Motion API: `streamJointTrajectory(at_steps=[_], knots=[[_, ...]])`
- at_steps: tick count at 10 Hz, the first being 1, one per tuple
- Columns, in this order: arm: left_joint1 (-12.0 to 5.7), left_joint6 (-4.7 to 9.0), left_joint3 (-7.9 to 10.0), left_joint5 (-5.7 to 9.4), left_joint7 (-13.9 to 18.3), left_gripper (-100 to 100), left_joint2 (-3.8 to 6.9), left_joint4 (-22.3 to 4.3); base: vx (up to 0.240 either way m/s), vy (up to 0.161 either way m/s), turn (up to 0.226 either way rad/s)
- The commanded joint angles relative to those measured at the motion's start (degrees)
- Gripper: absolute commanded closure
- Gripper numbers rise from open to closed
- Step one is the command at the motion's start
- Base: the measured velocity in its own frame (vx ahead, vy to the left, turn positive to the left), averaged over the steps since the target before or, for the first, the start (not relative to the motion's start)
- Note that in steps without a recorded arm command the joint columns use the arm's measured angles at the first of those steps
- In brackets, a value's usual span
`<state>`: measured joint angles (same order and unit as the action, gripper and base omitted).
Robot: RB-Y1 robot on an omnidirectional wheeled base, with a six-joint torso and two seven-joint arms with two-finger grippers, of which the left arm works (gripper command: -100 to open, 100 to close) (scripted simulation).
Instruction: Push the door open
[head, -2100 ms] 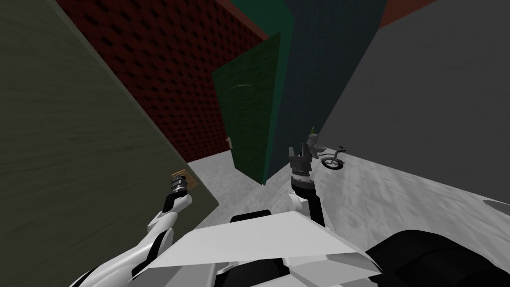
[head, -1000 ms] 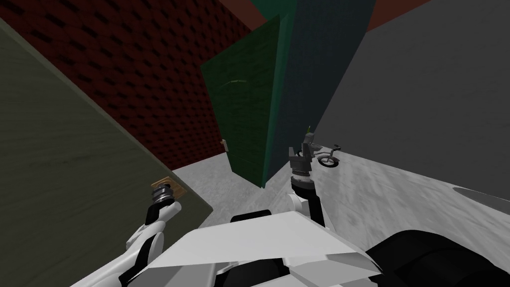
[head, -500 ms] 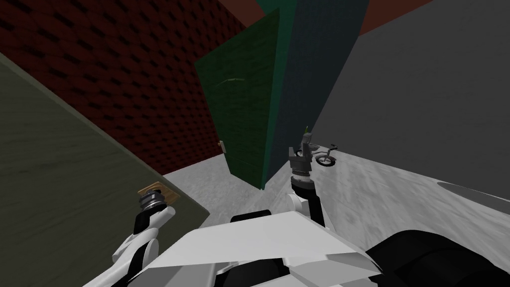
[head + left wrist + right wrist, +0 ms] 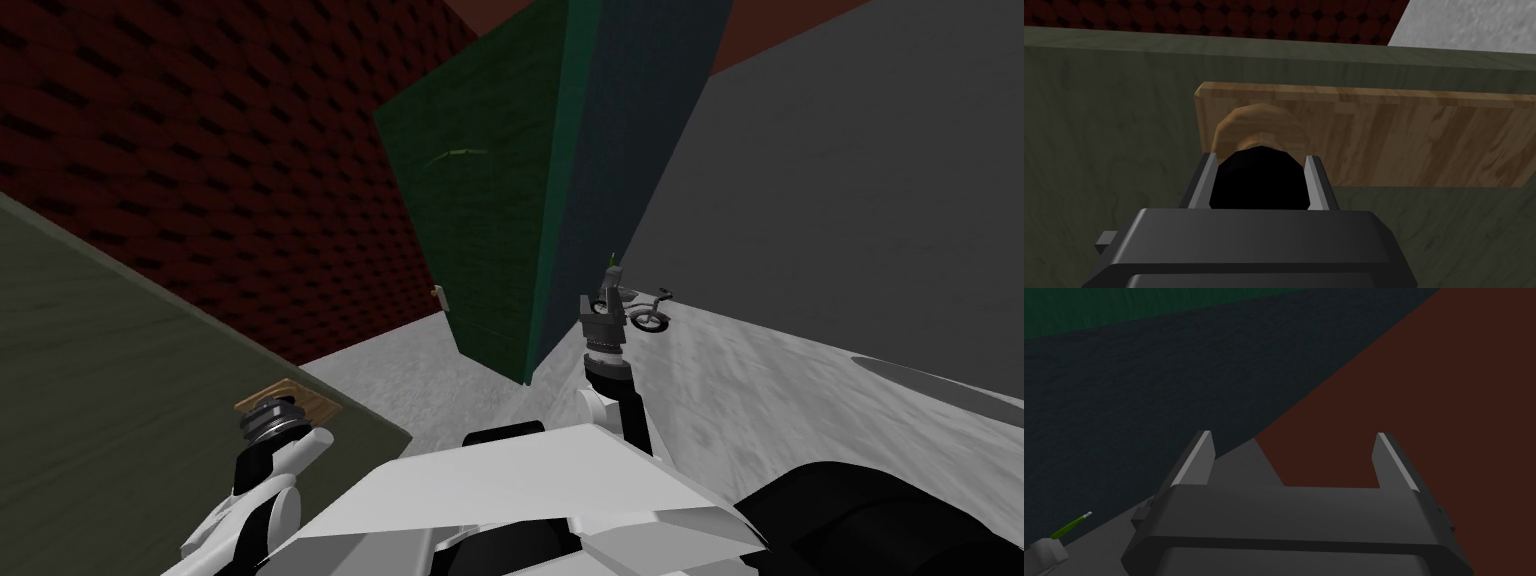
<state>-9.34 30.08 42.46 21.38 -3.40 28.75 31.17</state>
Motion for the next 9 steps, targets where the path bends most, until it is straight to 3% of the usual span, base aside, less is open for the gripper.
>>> streamJointTrajectory(at_steps=[1, 2, 3, 4, 6, 8, 9], knots=[[1.5, -0.28, 2.24, 0.1, -0.39, 100, -0.08, 0.86, 0.111, 0.033, -0.095], [1.5, -0.28, 2.24, 0.1, -0.39, 100, -0.08, 1.71, 0.067, 0.019, 0.0], [1.5, -0.28, 2.24, 0.1, -0.39, 100, -0.08, 0.87, 0.019, 0.008, 0.014], [2.17, -0.24, 3.99, 0.06, -0.5, 100, 0.27, 0.72, 0.057, 0.004, -0.102], [2.75, -0.21, 5.52, 0.01, -0.59, 100, 0.58, 0.59, 0.099, 0.019, -0.067], [2.75, -0.21, 5.52, 0.01, -0.59, 100, 0.58, 0.59, 0.039, 0.025, 0.002], [3.55, -0.17, 7.62, -0.05, -0.72, 100, 1.0, 0.42, 0.073, 0.02, -0.11]])
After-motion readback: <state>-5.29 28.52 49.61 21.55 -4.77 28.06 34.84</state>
